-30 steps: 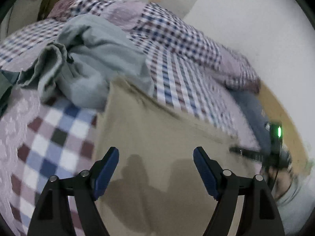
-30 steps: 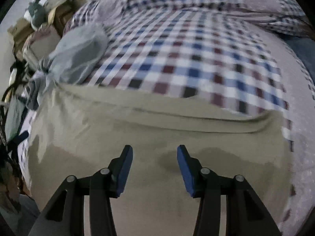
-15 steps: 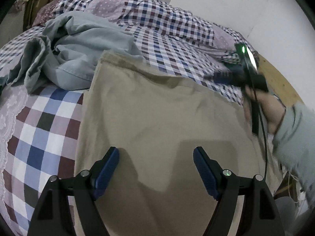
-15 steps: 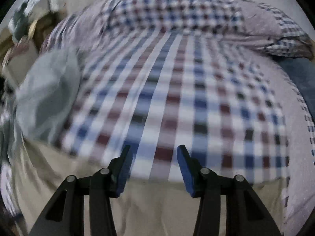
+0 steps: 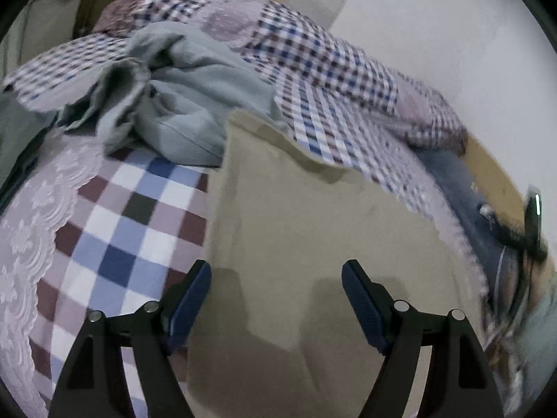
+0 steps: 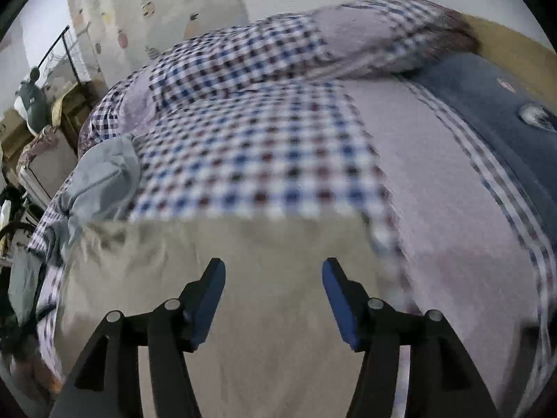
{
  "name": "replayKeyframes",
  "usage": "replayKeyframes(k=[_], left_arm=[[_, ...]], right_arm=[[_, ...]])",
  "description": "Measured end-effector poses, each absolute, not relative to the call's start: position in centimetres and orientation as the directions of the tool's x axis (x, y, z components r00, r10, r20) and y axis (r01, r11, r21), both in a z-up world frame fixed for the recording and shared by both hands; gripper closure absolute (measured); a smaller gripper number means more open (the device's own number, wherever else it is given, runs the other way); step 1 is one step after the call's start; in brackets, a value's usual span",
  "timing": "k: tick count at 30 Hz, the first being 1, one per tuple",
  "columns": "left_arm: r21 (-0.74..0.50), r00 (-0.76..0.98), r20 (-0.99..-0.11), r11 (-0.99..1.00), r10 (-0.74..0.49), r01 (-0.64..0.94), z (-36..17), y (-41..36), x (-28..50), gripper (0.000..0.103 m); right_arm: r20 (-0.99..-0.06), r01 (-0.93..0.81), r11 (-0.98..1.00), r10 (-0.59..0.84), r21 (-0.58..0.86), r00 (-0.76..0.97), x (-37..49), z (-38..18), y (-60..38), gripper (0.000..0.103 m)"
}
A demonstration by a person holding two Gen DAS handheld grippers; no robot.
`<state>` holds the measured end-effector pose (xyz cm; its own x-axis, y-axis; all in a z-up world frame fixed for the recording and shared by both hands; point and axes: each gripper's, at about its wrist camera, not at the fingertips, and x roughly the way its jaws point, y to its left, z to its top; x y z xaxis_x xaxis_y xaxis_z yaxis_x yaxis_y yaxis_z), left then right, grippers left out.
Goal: Fold clothes
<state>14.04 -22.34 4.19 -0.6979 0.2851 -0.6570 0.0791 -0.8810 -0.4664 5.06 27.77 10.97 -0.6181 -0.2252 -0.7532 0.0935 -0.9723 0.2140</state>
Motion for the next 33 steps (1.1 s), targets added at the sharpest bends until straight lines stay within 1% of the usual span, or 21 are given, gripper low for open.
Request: replayKeyframes(k=[5,9,14,16,19,21,23,25,28,31,33], left_arm=[[-0.498,-0.722,-0.639,-0.858,0.267,0.124,4.7,-23.9,15.8,0.022],[-0.522,-0.742,-0.624,-0.837,0.245,0.162,4.9,-24.7,17.8,0.022],[-0.595,-0.754,-0.611,-0.769,0.242,0.235,3.7,-25.7,20.9,0.022],[-0.641,-0.755,-0.603,-0.721,0.259,0.264,2.9,-26.0,22.3,0.022],[-0.7,-0.758,-0.58,-0.659,0.3,0.274,2.1,-26.0,24.1,0.022],[-0.724,-0.751,-0.578,-0.624,0.32,0.292,1.2,-25.9,25.0,0.022],[-0.741,-0.748,-0.581,-0.588,0.32,0.324,0.4,-26.2,26.0,0.022],[-0.754,-0.748,-0.582,-0.555,0.319,0.35,-0.3,-26.4,26.8,0.022],[-0.77,-0.743,-0.579,-0.527,0.336,0.361,-0.9,-25.9,27.4,0.022],[-0.766,-0.728,-0.591,-0.524,0.348,0.371,-1.5,-25.1,27.5,0.022],[-0.767,-0.728,-0.592,-0.519,0.346,0.377,-1.8,-24.6,27.7,0.022]], right_arm=[[-0.774,-0.084,-0.936,-0.229,0.341,-0.591,14.1,7.8,35.5,0.04],[-0.77,-0.203,-0.874,-0.253,0.442,-0.585,19.2,5.1,39.6,0.04],[-0.728,-0.252,-0.786,-0.331,0.565,-0.601,22.1,2.5,41.0,0.04],[-0.703,-0.268,-0.743,-0.36,0.614,-0.613,22.8,1.6,41.3,0.04],[-0.679,-0.264,-0.718,-0.377,0.644,-0.63,23.2,1.0,41.2,0.04],[-0.662,-0.256,-0.706,-0.387,0.661,-0.641,23.2,0.9,41.0,0.043],[-0.664,-0.251,-0.713,-0.385,0.655,-0.641,23.2,1.0,40.8,0.055],[-0.666,-0.246,-0.719,-0.383,0.65,-0.64,23.2,1.0,40.5,0.06],[-0.669,-0.238,-0.73,-0.379,0.641,-0.64,23.2,1.0,40.1,0.061],[-0.671,-0.23,-0.739,-0.376,0.633,-0.639,23.2,1.0,39.8,0.068],[-0.673,-0.225,-0.746,-0.373,0.627,-0.638,23.2,1.1,39.5,0.069]])
